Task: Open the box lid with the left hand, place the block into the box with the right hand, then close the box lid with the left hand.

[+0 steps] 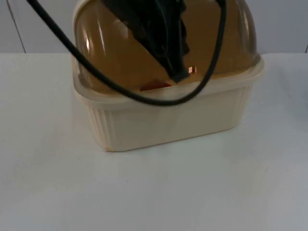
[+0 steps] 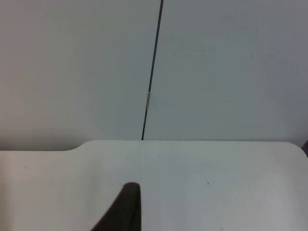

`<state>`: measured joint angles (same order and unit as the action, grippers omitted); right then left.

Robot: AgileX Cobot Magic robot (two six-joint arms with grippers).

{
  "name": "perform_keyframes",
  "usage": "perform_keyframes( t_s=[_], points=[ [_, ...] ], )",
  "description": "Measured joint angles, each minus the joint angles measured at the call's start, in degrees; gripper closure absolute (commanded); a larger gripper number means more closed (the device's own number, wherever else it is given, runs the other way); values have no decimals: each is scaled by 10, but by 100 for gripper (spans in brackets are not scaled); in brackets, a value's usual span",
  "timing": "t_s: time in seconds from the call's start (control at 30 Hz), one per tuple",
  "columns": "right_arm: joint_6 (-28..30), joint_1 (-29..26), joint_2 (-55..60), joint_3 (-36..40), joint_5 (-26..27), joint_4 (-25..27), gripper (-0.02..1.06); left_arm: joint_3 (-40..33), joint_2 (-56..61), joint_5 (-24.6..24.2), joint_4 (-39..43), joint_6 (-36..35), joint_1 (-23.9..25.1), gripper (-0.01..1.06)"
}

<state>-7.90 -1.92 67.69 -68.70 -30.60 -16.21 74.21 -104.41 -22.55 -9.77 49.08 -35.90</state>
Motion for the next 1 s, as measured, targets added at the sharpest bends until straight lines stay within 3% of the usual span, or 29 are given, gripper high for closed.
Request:
perform_keyframes(
  t_s=[0.3,0.57,0.77,0.93,1.0],
  points=[
    [0,0,0,0,1,0,0,-17,3,8,-2,0,-11,105],
    [0,0,0,0,1,0,0,-18,48,12,-143,-1,-11,105],
    [0,0,0,0,1,0,0,-18,125,51,-220,-1,-7,105],
    [0,0,0,0,1,0,0,-18,218,46,-233,-53,57,105],
    [0,0,0,0,1,0,0,-18,251,41,-245,-96,120,105]
  ],
)
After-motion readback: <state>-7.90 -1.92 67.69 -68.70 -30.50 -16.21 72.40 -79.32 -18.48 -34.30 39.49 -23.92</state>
